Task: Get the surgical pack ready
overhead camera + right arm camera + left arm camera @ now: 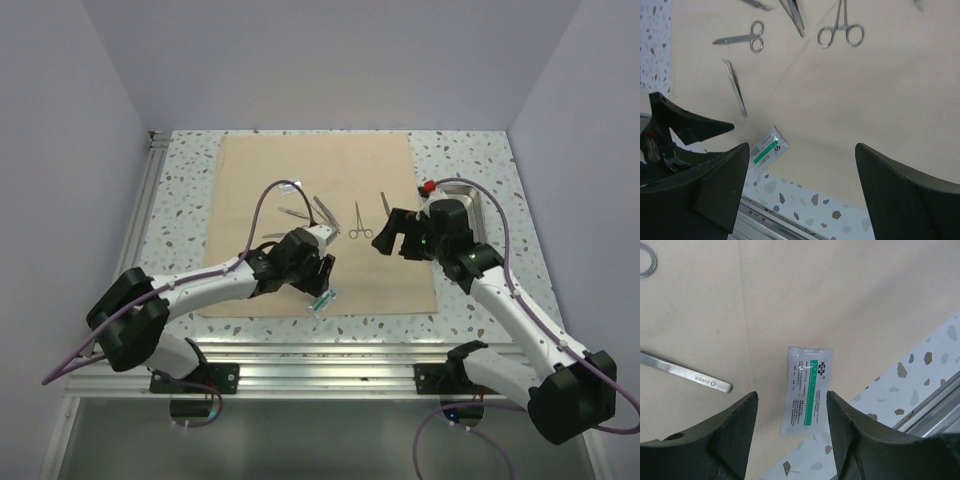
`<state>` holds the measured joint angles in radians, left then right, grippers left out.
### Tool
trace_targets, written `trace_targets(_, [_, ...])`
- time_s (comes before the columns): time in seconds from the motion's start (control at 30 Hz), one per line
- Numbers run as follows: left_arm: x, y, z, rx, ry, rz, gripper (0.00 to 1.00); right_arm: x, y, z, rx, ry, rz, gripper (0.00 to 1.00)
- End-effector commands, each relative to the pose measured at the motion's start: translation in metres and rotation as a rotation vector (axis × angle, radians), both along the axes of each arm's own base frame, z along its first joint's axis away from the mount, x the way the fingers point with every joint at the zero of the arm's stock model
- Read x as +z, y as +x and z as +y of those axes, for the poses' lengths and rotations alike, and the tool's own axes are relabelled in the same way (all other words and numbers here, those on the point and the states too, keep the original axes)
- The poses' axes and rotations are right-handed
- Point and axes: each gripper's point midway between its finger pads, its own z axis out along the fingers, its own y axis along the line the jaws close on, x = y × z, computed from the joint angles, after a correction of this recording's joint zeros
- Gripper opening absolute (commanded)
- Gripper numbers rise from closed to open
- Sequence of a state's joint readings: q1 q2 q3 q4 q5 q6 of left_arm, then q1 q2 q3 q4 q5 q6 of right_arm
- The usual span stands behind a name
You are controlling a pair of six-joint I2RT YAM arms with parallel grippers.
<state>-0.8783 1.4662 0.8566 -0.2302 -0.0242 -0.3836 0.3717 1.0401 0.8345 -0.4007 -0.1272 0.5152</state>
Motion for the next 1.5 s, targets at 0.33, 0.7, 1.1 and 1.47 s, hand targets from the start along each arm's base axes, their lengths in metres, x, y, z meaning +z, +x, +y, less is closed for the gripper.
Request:
trace_targets(0.33, [0.006, -0.006, 0.043, 0.173, -0.18, 0.029, 0.59, -0.037, -0.046, 0.042, -0.316, 0.089, 0.181, 0.98])
trace_targets(0.7, [0.003, -0.008, 0.023, 0.02, -0.117, 0.06, 0.72, 0.001, -0.034, 0.024, -0.447, -0.008, 0.035, 0.99])
trace_targets(1.1, [-0.019, -0.01, 0.0, -0.061, 0.074, 0.011, 0.69, 0.006, -0.03, -0.011, -0.47, -0.048, -0.007, 0.99])
trace_targets(1.47, [-0.032, -0.018, -0.011, -0.112, 0.151, 0.011, 0.64, 0.004, -0.026, -0.019, -0.463, -0.04, 0.0, 0.99])
